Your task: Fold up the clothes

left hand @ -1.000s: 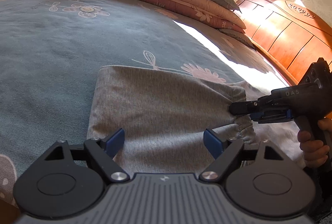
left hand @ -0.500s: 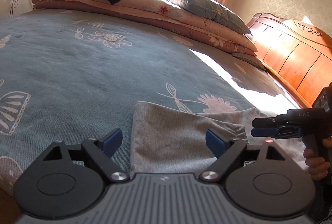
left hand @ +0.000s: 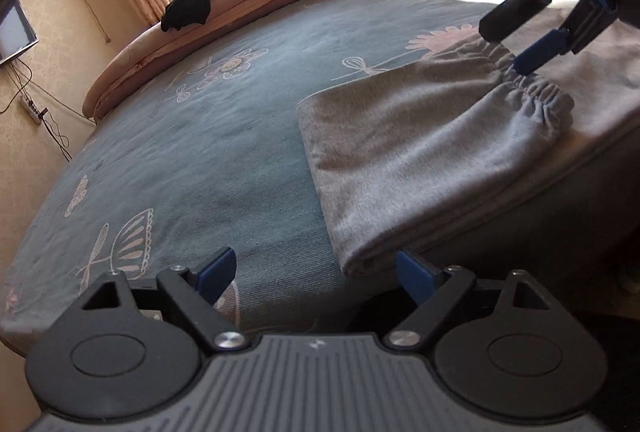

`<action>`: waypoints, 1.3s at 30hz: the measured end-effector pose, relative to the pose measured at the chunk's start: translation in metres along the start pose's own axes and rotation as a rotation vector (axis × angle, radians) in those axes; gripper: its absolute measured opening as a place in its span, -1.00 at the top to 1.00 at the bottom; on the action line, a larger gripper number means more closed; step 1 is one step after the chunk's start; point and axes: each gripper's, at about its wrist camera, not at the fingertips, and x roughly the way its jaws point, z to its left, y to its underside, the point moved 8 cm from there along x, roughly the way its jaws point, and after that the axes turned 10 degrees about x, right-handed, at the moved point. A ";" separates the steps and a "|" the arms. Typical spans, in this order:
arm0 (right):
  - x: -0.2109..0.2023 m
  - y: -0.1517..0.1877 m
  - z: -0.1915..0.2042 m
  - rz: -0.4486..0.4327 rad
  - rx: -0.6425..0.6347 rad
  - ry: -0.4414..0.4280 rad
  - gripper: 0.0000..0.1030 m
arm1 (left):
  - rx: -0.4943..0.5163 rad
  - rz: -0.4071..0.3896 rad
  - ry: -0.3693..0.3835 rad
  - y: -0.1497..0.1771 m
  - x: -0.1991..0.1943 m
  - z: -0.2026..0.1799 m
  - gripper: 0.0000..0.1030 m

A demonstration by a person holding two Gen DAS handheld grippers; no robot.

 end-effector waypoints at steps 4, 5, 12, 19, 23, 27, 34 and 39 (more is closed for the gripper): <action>0.001 0.003 -0.003 0.006 0.021 0.014 -0.52 | 0.090 0.007 -0.060 -0.001 0.003 -0.006 -0.70; 0.001 0.004 -0.003 0.007 0.020 0.018 -0.52 | 0.091 -0.002 -0.059 -0.003 0.003 -0.006 -0.70; 0.005 0.007 -0.005 0.009 0.025 0.040 -0.54 | 0.131 -0.022 -0.091 -0.009 0.014 -0.004 -0.70; 0.011 0.007 -0.008 0.021 0.016 0.052 -0.59 | 0.171 -0.050 -0.125 -0.008 0.016 0.000 -0.71; 0.013 0.008 -0.009 0.027 0.006 0.058 -0.59 | 0.134 -0.034 -0.104 0.005 0.018 0.006 -0.76; 0.013 0.008 -0.010 0.030 0.013 0.051 -0.60 | 0.099 0.049 -0.163 0.024 0.017 0.022 -0.78; 0.010 0.008 -0.003 0.033 -0.034 0.040 -0.63 | -0.105 -0.102 -0.055 -0.008 -0.003 0.039 -0.78; -0.006 -0.006 0.007 0.009 -0.082 0.022 -0.68 | -0.170 -0.239 0.094 -0.053 0.004 0.025 -0.78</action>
